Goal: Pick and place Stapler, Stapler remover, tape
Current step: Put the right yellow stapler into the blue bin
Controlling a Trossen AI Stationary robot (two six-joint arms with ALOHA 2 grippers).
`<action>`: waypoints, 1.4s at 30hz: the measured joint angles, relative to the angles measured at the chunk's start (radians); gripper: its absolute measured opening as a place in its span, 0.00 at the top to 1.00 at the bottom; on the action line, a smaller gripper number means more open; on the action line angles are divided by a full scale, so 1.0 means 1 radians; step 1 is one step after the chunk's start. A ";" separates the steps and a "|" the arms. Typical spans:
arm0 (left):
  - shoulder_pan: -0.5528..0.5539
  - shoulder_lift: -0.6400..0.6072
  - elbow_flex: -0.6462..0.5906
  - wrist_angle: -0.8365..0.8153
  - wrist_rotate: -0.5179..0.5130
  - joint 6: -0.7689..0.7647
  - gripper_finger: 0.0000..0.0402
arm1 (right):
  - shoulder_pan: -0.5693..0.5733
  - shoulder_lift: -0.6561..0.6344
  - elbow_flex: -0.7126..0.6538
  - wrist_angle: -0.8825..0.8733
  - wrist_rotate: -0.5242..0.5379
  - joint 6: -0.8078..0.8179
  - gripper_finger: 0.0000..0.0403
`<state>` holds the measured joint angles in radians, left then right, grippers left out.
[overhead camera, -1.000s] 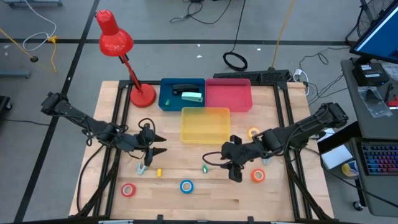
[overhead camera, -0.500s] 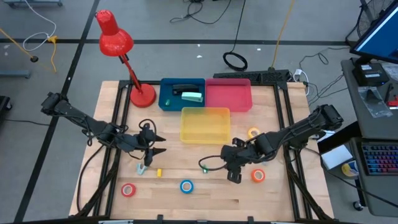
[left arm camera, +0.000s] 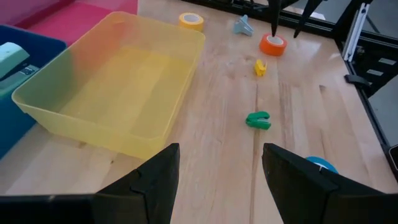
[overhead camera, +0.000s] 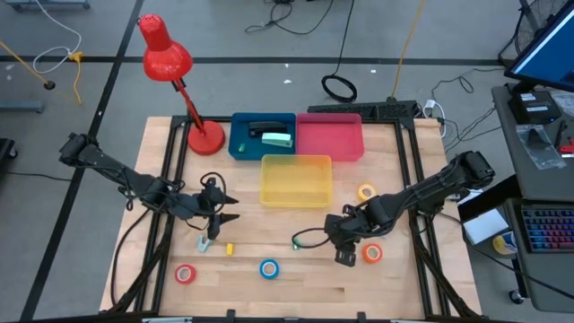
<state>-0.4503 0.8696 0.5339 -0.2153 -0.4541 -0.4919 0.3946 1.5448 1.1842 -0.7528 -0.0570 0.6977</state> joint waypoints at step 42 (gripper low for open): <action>0.000 0.000 0.000 0.000 -0.001 -0.010 0.43 | -0.028 0.000 -0.030 -0.029 0.003 -0.011 0.48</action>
<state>-0.4503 0.8696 0.5339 -0.2153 -0.4549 -0.5019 0.3664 1.5452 1.1545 -0.7815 -0.0540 0.6864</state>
